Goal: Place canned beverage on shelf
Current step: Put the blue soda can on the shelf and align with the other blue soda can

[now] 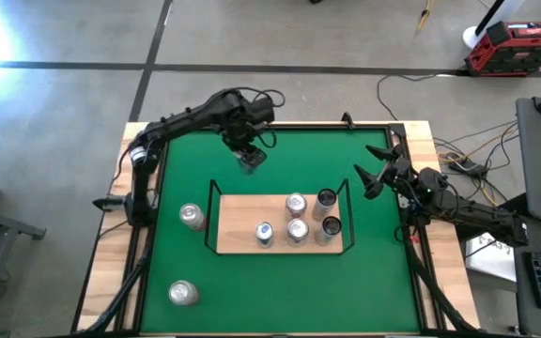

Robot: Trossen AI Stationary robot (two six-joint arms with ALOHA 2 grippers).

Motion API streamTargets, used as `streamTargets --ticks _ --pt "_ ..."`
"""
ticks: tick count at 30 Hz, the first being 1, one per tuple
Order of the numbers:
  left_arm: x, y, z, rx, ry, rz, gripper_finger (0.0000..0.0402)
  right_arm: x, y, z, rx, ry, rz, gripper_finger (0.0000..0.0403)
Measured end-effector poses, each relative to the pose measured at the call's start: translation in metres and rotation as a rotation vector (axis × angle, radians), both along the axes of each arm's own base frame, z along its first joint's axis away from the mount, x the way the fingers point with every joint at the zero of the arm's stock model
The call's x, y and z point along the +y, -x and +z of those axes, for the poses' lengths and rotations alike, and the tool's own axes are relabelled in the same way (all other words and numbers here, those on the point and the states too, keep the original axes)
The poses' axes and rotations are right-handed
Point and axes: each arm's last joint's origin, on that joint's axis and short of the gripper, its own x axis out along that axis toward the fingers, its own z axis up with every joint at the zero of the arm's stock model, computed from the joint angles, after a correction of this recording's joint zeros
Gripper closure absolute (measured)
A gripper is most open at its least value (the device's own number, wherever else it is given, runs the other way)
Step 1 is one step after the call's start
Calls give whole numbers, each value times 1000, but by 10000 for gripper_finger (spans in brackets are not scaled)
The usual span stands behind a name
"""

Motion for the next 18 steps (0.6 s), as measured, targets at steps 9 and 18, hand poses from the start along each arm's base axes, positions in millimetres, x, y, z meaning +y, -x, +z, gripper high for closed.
streamTargets --ticks 9,18 --pt "-49 -16 7 -35 16 -97 177 0 0 0 4 -1 0 35" --pt "-87 -25 6 -26 29 -67 165 0 0 0 3 -1 0 35"
